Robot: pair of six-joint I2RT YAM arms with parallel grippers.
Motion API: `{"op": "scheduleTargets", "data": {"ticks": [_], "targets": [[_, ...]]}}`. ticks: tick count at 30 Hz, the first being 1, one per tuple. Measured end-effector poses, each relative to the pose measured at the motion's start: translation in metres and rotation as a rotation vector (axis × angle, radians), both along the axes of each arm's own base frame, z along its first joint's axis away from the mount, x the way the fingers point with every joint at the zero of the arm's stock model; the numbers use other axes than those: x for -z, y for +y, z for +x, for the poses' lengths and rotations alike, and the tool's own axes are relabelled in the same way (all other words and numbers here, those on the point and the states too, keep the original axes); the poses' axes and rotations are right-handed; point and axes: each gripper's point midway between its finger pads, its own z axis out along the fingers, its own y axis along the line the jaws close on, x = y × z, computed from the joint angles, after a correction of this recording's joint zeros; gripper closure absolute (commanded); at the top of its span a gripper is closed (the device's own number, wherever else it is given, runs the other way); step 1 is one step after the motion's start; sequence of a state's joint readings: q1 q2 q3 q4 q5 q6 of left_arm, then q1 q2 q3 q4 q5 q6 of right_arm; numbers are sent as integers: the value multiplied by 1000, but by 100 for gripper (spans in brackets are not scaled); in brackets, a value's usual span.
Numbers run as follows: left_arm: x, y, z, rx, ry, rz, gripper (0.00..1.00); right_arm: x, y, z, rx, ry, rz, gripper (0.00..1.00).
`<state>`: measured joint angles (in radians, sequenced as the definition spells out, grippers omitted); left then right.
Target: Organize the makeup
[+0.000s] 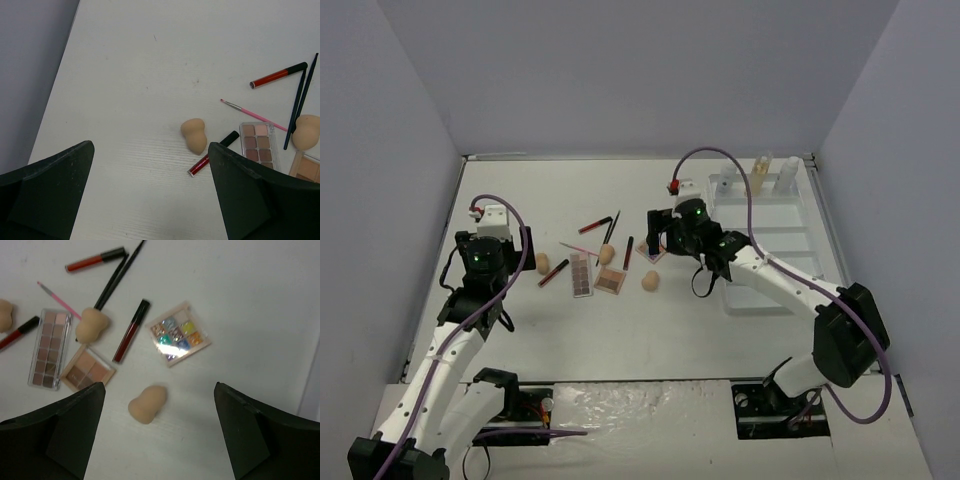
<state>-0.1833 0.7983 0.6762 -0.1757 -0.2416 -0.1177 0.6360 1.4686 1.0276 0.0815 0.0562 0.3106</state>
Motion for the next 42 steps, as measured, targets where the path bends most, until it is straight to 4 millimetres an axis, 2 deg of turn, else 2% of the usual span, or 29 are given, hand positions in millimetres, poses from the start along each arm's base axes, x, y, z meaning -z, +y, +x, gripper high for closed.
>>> {"op": "scheduleTargets", "data": {"ticks": [3, 5, 8, 17, 20, 24, 28, 32, 35, 37, 39, 42], "targets": [[1, -2, 0, 7, 4, 1, 3, 36, 11, -32, 20, 111, -13, 17], [2, -3, 1, 10, 7, 1, 3, 51, 20, -44, 35, 152, -12, 21], [2, -4, 1, 15, 9, 2, 3, 63, 25, -47, 77, 180, -8, 27], [3, -8, 1, 28, 10, 1, 3, 109, 29, -43, 153, 257, -23, 34], [3, -9, 1, 33, 11, 1, 3, 121, 30, -45, 158, 273, -24, 44], [3, -11, 1, 38, 11, 1, 3, 130, 31, -49, 159, 286, -19, 69], [3, -11, 1, 39, 11, 1, 3, 133, 32, -48, 165, 282, -3, 98], [3, -11, 1, 39, 11, 2, 3, 134, 30, -49, 169, 278, 0, 100], [3, -11, 1, 39, 11, 2, 3, 127, 23, -48, 183, 263, 2, 100], [3, -11, 1, 39, 11, 2, 3, 110, 13, -43, 204, 238, 13, 100], [3, -12, 1, 41, 11, 1, 3, 84, -6, -26, 261, 188, 53, 100], [2, -13, 1, 44, 9, 1, 3, 41, -57, 11, 402, 85, 116, 100]]}}
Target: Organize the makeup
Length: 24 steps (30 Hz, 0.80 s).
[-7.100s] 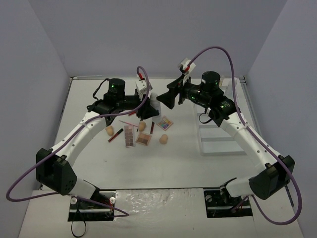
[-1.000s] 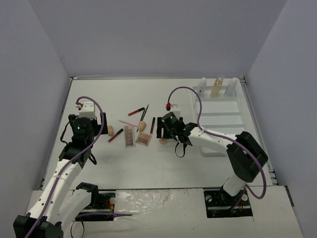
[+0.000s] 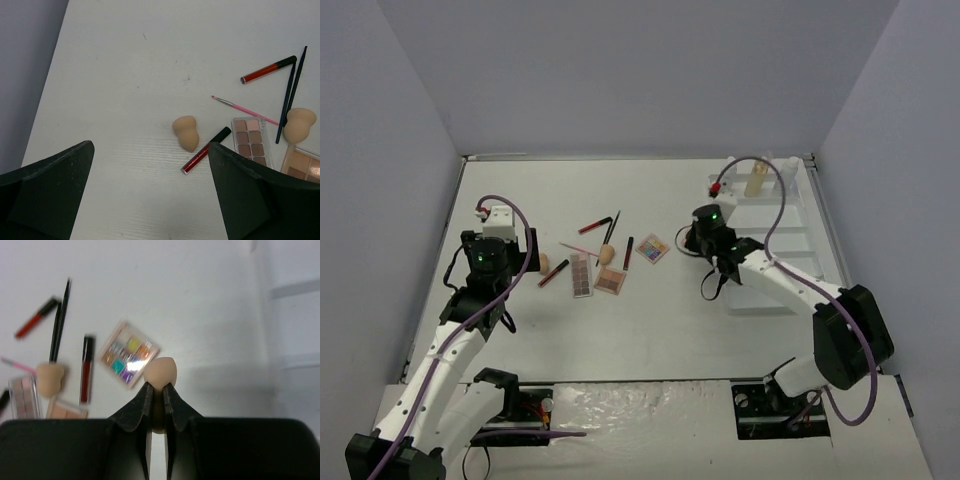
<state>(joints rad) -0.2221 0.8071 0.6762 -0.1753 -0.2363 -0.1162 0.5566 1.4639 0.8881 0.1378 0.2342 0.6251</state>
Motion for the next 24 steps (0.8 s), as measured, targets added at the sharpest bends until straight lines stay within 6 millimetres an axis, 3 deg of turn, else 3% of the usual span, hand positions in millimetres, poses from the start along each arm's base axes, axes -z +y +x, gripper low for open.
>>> {"op": "scheduleTargets", "data": {"ticks": [3, 5, 7, 19, 24], "targets": [[-1, -1, 0, 3, -4, -1, 3, -25, -71, 38, 195, -62, 17, 100], [-3, -2, -1, 6, -9, -2, 3, -30, -116, 54, 313, -79, 17, 100], [-4, -2, -1, 6, -13, -3, 3, -28, -148, 62, 392, -76, 19, 100], [-10, -2, -3, 8, -36, -8, 3, 33, -269, 116, 656, 0, 42, 97], [-10, -2, -4, 8, -37, -8, 3, 50, -286, 135, 681, 15, 47, 74]]}}
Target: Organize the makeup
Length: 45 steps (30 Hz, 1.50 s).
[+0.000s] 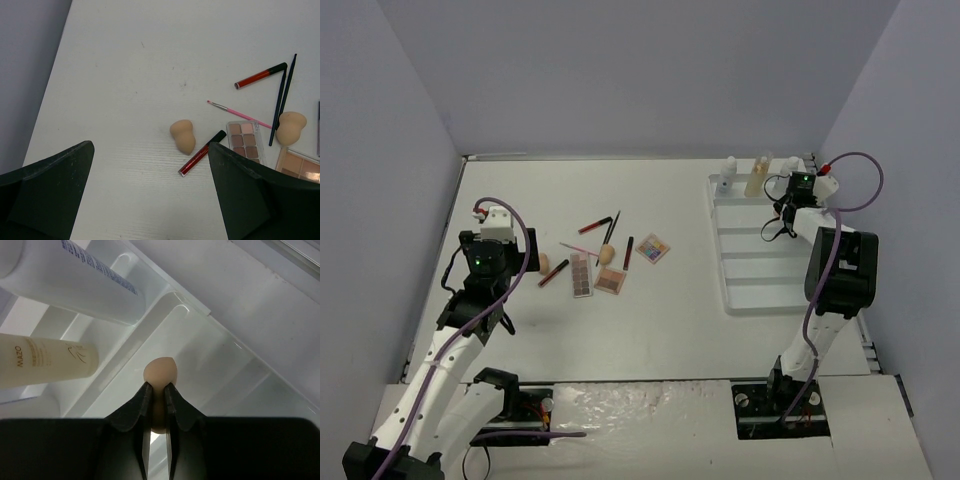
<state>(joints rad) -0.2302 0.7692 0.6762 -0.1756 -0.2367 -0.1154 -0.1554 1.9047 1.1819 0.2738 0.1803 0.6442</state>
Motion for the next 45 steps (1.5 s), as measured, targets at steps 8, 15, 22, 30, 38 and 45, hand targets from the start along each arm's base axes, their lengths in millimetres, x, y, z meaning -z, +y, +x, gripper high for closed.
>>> {"op": "scheduleTargets", "data": {"ticks": [8, 15, 22, 30, 38, 45], "targets": [[0, 0, 0, 1, 0, 3, 3, 6, -3, 12, -18, 4, 7, 44], [0, -1, 0, 6, 0, 3, 3, 2, 1, 7, -54, 22, 0, 36], [0, -1, 0, 6, 0, 3, 3, -42, 26, -12, -148, -12, -54, 34], [1, -2, 0, 10, 6, 2, 3, -112, 217, -50, -666, -136, -172, 34], [5, -3, 2, 11, 19, 2, 3, -83, 402, -118, -1118, -107, -174, 34], [8, -4, 2, 11, 28, 4, 3, -21, 476, -134, -1193, -5, -167, 34]]}}
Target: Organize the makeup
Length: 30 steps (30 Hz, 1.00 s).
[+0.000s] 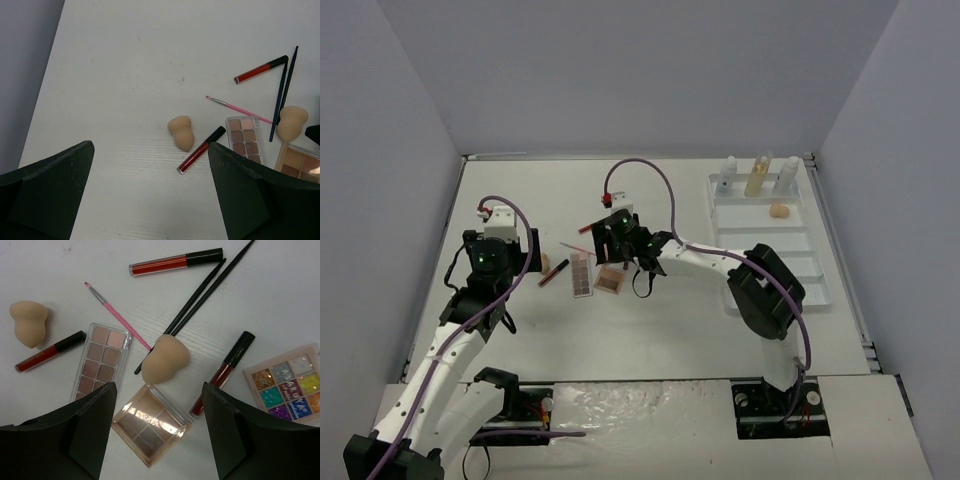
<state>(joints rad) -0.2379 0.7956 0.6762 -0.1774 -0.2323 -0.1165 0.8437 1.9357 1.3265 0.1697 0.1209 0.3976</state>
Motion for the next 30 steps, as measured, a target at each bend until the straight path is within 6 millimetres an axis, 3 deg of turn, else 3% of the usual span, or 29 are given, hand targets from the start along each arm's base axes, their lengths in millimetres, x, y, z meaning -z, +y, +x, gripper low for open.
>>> {"op": "scheduleTargets", "data": {"ticks": [8, 12, 15, 20, 27, 30], "targets": [[4, -1, 0, 3, 17, 4, 3, 42, 13, 12, 63, 36, -37, 38], [5, -1, 0, 3, 19, 5, 3, 52, 12, 14, 81, 44, -49, 50], [5, -1, 0, 4, 20, 5, 3, 56, 12, 14, 88, 49, -48, 67], [6, -2, 1, 5, 22, 6, 3, 56, 15, 14, 90, 48, -34, 98], [7, -3, 1, 10, 27, 7, 3, 49, 13, 15, 92, 39, -25, 100], [9, -3, 1, 10, 32, 8, 3, 28, -2, 13, 106, 29, -7, 100]]}}
